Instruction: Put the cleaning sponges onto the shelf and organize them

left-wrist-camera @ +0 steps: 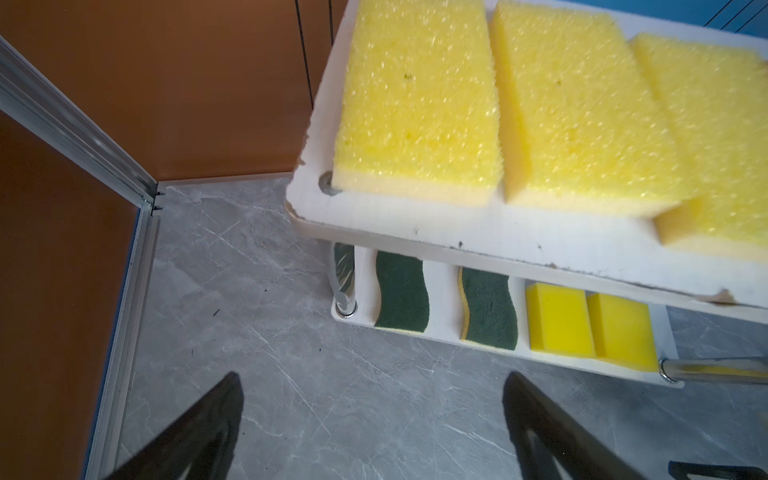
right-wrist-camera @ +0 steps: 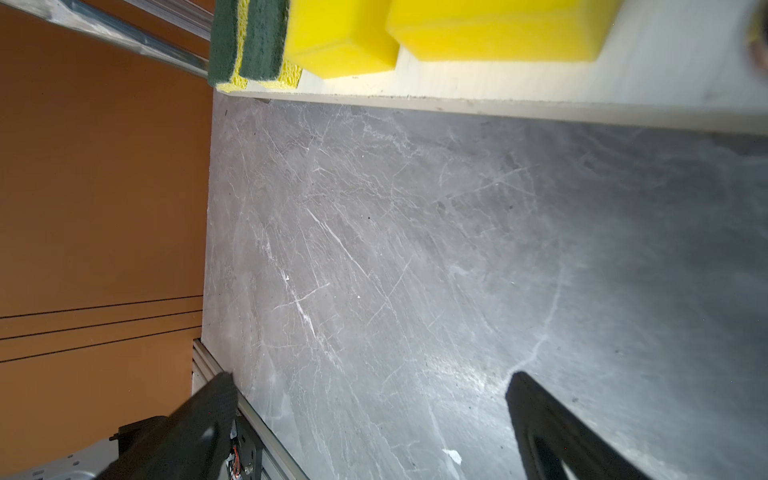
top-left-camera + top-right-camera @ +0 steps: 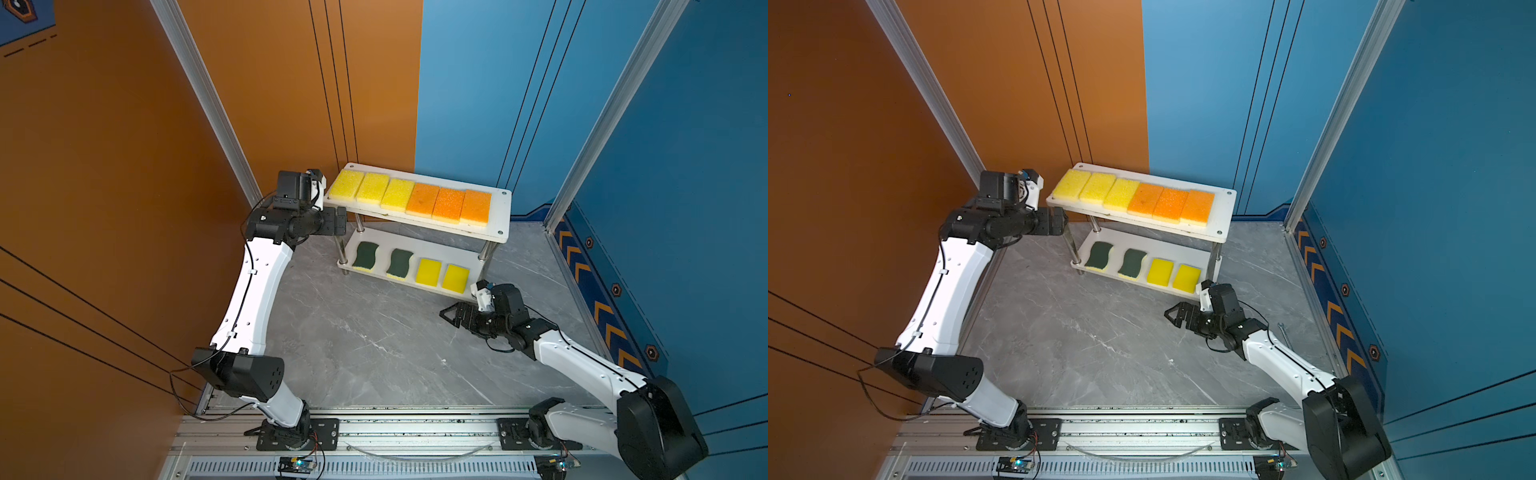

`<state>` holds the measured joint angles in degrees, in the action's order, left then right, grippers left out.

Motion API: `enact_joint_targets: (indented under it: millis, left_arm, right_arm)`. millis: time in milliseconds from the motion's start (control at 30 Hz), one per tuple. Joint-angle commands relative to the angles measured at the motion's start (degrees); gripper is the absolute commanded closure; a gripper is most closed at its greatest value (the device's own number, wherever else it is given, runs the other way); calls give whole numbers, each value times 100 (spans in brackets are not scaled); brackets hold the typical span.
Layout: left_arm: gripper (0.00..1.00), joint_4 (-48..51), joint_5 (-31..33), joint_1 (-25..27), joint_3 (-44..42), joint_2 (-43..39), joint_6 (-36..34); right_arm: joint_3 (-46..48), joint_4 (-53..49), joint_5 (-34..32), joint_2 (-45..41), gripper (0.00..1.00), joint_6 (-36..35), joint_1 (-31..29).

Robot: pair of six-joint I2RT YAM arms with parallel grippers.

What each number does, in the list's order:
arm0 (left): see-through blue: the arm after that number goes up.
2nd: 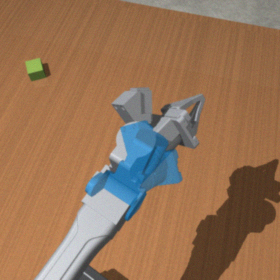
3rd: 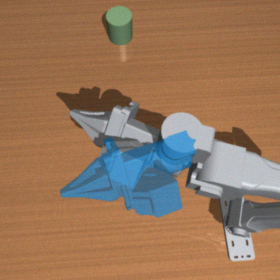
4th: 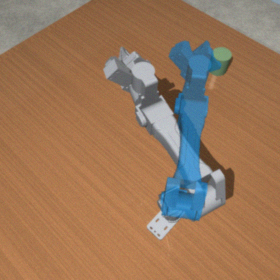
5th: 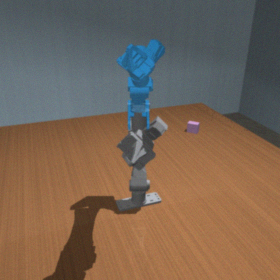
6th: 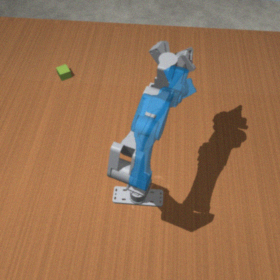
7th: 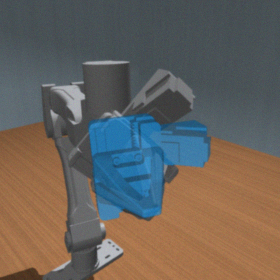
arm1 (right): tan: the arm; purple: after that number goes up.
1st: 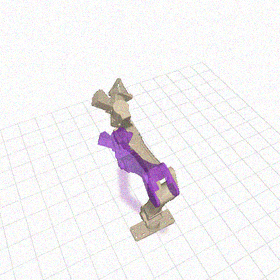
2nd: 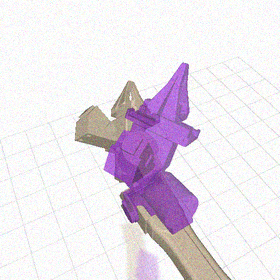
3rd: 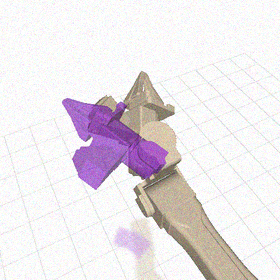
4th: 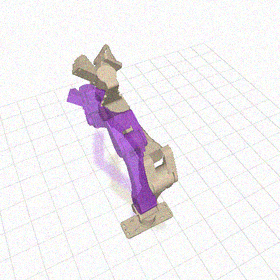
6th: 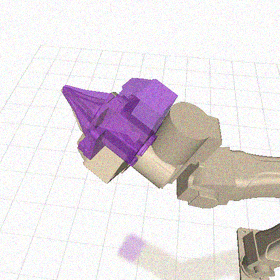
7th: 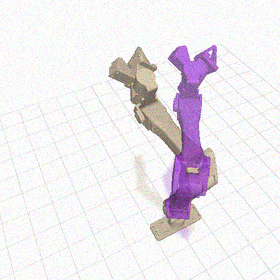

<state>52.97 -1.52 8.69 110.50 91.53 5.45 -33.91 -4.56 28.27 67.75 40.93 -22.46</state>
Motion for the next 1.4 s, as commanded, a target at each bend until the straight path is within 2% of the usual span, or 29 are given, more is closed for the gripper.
enact_joint_targets:
  millis: [0, 367, 567, 767, 867, 1067, 1367]
  left_arm:
    - [2, -338, 69, -25, -349, -347, 171]
    - [3, -1849, -310, -85, -2412, -1610, 580]
    - [2, -2454, -540, -113, -3287, -1895, 706]
    - [3, -3645, -758, -75, -4426, -2173, 899]
    - [3, -3943, -918, 2, -4579, -2174, 923]
    - [3, -4170, -844, 102, -4630, -1995, 1025]
    - [2, -4316, -869, 351, -4507, -1796, 1125]
  right_arm:
    - [-171, -497, -6, -173, 0, -219, 99]
    - [-905, -2073, -233, -682, 0, -1127, 593]
    - [-1538, -2699, -206, -630, 0, -1734, 913]
    - [-1913, -2867, -410, -568, 0, -2294, 1107]
    - [-1983, -2866, -529, -551, 0, -2501, 1244]
    - [-2045, -2859, -648, -536, 0, -2839, 1546]
    - [-1756, -2705, -801, -919, 0, -2906, 1755]
